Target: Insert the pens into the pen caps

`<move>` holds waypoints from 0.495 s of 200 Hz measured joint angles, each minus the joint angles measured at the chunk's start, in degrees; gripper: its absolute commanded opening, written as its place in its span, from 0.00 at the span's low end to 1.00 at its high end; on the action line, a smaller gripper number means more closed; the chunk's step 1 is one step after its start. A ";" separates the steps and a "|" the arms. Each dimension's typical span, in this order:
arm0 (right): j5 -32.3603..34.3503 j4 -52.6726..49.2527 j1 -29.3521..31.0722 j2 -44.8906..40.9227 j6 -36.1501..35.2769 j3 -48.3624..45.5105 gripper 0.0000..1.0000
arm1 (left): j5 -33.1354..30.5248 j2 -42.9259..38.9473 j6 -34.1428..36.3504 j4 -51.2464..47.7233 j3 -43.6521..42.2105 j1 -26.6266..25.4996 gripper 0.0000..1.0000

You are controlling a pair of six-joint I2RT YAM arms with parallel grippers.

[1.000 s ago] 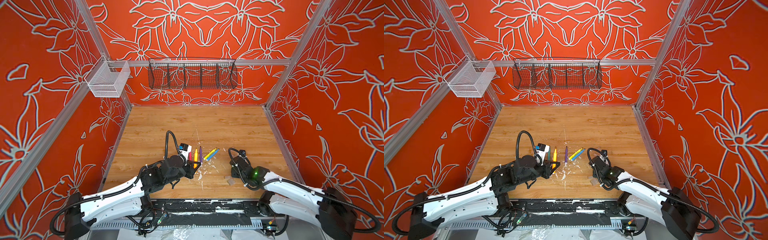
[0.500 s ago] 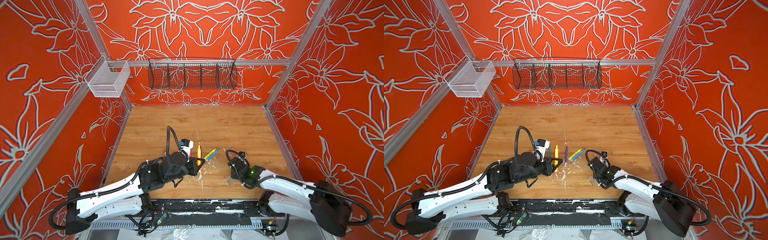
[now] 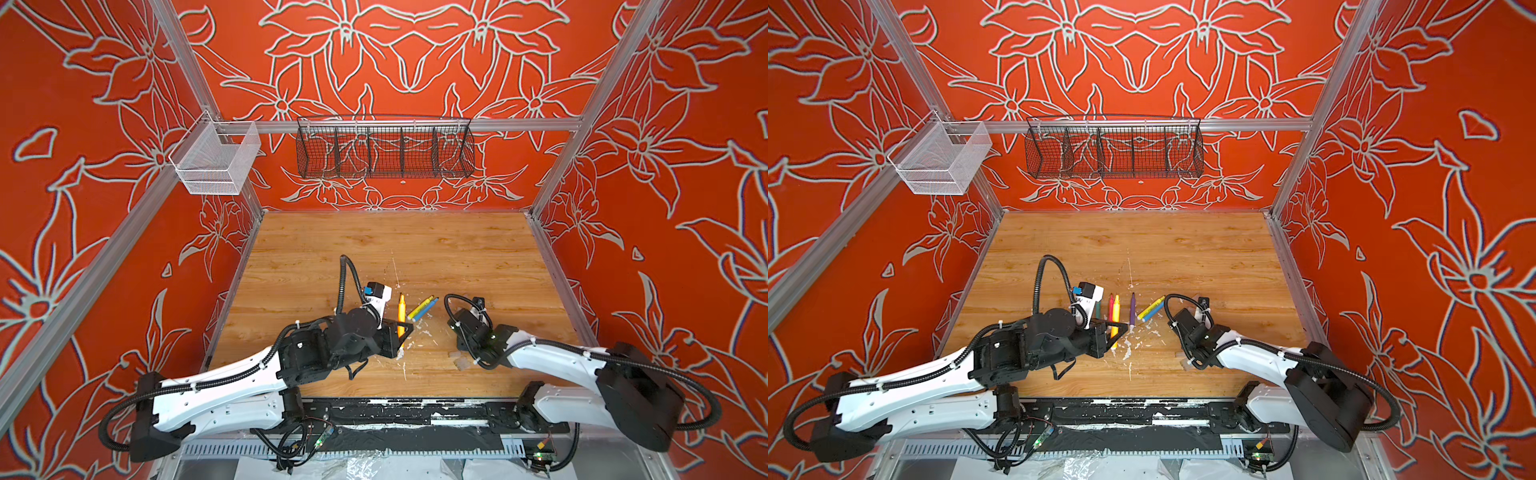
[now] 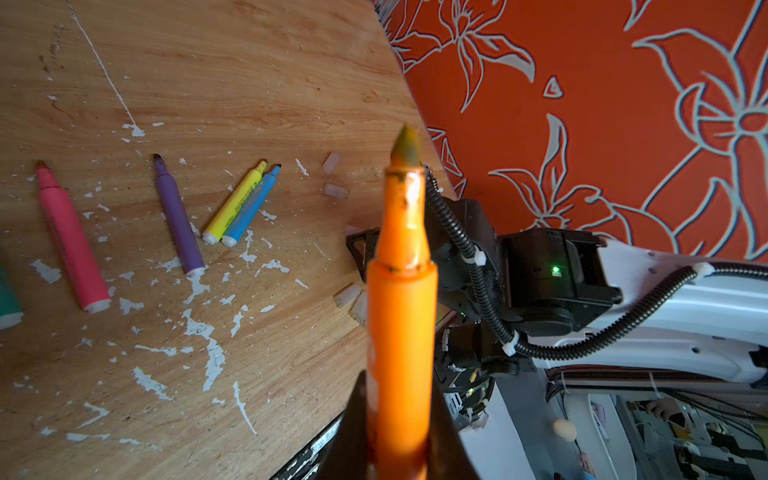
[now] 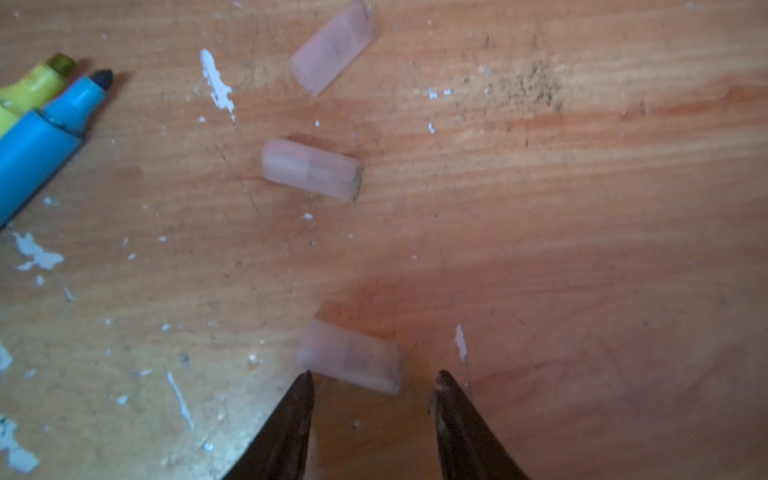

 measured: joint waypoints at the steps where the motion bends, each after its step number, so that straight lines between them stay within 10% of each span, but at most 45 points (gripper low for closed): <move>1: 0.04 0.02 0.00 0.13 0.02 0.07 0.52 | 0.00 0.02 0.02 0.00 0.00 -0.02 0.00; 99: 2.38 0.98 -1.05 5.03 -0.85 3.45 0.36 | -5.20 -17.66 2.69 4.90 -19.12 -0.17 0.00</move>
